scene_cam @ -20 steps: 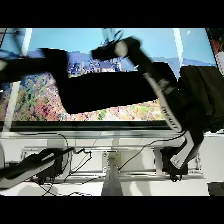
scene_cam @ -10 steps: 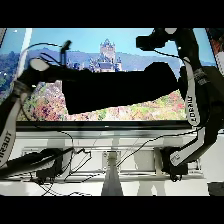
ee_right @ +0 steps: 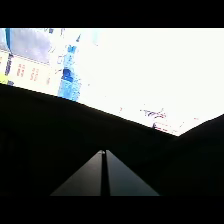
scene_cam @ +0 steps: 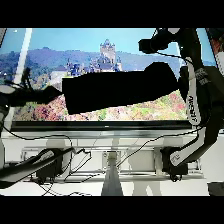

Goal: Fold the clothes and pants, and hang the long-sleeved shirts on hangers.

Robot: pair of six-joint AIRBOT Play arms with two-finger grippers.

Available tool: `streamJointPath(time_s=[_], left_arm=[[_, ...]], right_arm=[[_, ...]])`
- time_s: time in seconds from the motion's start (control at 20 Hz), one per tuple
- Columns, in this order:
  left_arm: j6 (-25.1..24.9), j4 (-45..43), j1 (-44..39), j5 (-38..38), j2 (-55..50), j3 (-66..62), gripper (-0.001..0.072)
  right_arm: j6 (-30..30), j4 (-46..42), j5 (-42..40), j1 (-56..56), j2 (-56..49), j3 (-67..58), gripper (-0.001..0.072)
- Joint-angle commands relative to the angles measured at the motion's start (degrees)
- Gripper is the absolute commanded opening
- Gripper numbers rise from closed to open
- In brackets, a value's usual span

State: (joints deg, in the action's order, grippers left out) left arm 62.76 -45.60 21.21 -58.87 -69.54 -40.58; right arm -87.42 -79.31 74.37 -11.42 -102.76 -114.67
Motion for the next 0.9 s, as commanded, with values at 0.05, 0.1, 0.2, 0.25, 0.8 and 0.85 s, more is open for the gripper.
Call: streamJointPath(time_s=[0.05,0.1,0.2,0.25,0.8,0.85], left_arm=[[-8.33,11.63,-0.92,5.55,-7.48,4.15,0.0682],[-13.18,16.33,-2.25,5.66,-9.77,4.15,0.0680],[-17.40,21.86,-4.09,6.32,-13.16,4.02,0.0561],[-17.38,22.27,-4.46,6.45,-14.16,3.72,0.0478],[5.01,-17.94,-3.15,-23.74,-6.08,-35.89,0.0006],[5.79,-18.84,-3.21,-25.81,-4.81,-40.33,0.0006]], right_arm=[[0.11,0.26,-0.48,-1.38,-0.07,0.00,0.0021],[0.11,0.13,-0.61,-1.36,-0.11,0.00,0.0021],[0.11,0.11,-0.96,-1.36,-0.24,0.00,0.0021],[0.11,0.17,-0.98,-1.36,-0.26,0.00,0.0021],[0.07,5.11,-8.52,-7.65,-4.15,1.33,0.0021],[0.07,6.73,-10.01,-9.25,-4.94,2.12,0.0021]])
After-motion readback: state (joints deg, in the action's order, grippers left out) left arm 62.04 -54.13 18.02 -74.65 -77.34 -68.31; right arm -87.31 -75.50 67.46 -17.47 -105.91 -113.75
